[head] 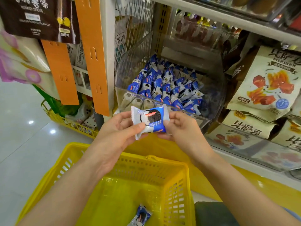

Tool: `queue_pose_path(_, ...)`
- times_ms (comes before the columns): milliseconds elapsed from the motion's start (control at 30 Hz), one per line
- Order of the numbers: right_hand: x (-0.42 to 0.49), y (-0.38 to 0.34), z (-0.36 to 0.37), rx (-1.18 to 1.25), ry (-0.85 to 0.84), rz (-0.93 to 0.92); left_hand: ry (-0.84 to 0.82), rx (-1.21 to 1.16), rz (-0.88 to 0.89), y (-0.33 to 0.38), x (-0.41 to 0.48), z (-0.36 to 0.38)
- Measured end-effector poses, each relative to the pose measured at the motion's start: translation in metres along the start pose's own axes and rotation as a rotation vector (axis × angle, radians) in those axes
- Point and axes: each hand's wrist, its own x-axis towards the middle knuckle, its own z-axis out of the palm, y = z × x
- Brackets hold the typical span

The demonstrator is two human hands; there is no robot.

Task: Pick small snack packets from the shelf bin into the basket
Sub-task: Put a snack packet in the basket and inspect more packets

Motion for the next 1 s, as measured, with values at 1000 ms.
queue_pose_path(1000,-0.015,0.007,0.004,-0.443,0.011,-0.492,-0.061,0.573,0.128,-0.005,-0.007,0.009)
